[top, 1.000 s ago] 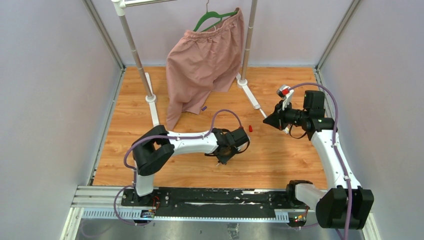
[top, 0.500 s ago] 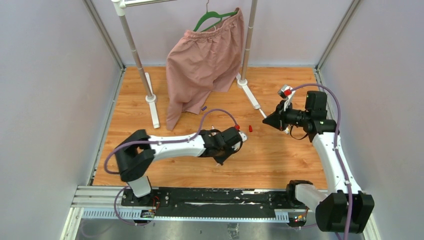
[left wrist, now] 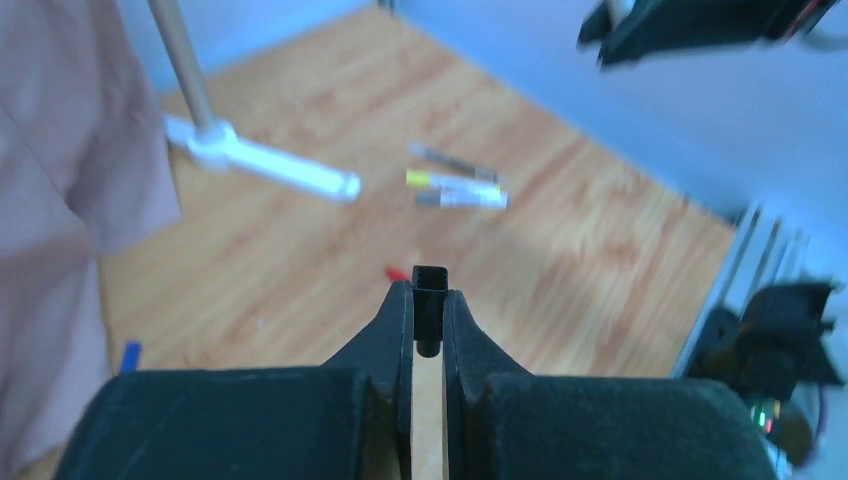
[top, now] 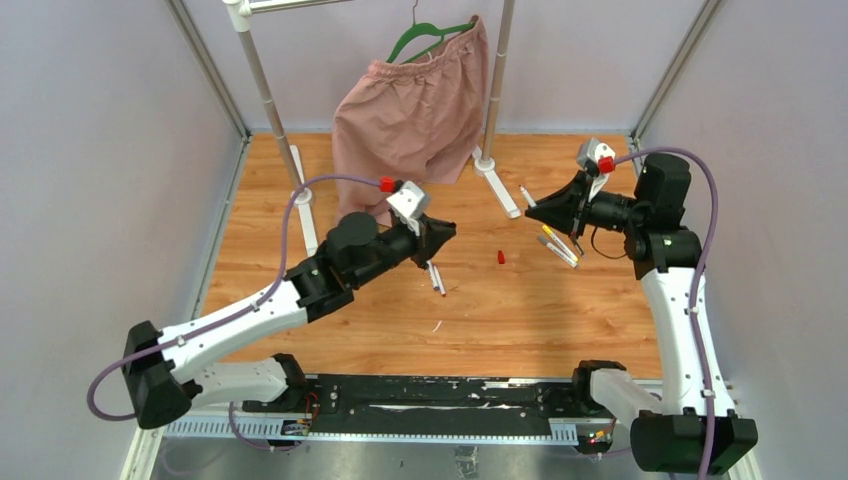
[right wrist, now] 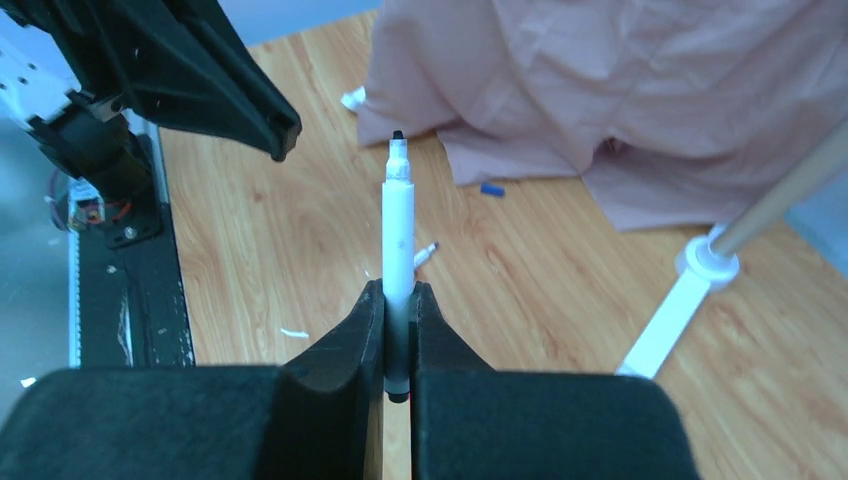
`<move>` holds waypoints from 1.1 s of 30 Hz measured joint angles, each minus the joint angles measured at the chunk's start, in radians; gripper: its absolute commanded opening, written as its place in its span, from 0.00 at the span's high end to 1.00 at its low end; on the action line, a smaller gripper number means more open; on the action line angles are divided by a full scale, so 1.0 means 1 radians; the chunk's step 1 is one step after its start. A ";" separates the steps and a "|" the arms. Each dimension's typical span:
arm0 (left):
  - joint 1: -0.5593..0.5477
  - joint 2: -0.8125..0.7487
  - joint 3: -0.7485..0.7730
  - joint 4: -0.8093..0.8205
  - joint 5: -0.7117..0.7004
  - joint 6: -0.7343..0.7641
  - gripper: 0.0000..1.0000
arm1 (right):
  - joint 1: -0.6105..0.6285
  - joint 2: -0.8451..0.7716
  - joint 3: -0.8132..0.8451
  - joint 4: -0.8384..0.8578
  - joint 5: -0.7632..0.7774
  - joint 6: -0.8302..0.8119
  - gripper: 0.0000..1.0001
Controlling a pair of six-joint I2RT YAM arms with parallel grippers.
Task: Insert the pens into the pen caps
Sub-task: Insert the pen cap onto the pen.
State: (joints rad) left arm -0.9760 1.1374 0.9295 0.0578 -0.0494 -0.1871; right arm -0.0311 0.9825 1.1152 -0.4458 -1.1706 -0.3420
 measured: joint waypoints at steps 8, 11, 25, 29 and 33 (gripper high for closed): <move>0.051 -0.081 -0.096 0.456 0.051 -0.043 1.00 | 0.059 0.037 -0.053 0.268 -0.099 0.256 1.00; 0.058 -0.081 -0.139 0.596 0.068 -0.085 1.00 | 0.084 0.045 -0.095 0.339 -0.113 0.322 1.00; 0.059 0.071 -0.286 1.213 0.020 -0.417 1.00 | 0.161 -0.034 -0.324 0.780 -0.126 0.625 1.00; 0.059 0.164 -0.282 1.318 -0.030 -0.467 1.00 | 0.180 -0.017 -0.323 0.838 -0.127 0.626 1.00; 0.060 0.270 -0.273 1.386 -0.037 -0.500 1.00 | 0.261 0.065 -0.277 0.808 -0.129 0.564 1.00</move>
State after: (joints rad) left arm -0.9165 1.4078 0.6563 1.4437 -0.0864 -0.6868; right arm 0.2295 1.0477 0.8383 0.3622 -1.2999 0.2218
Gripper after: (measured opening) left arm 0.078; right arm 0.072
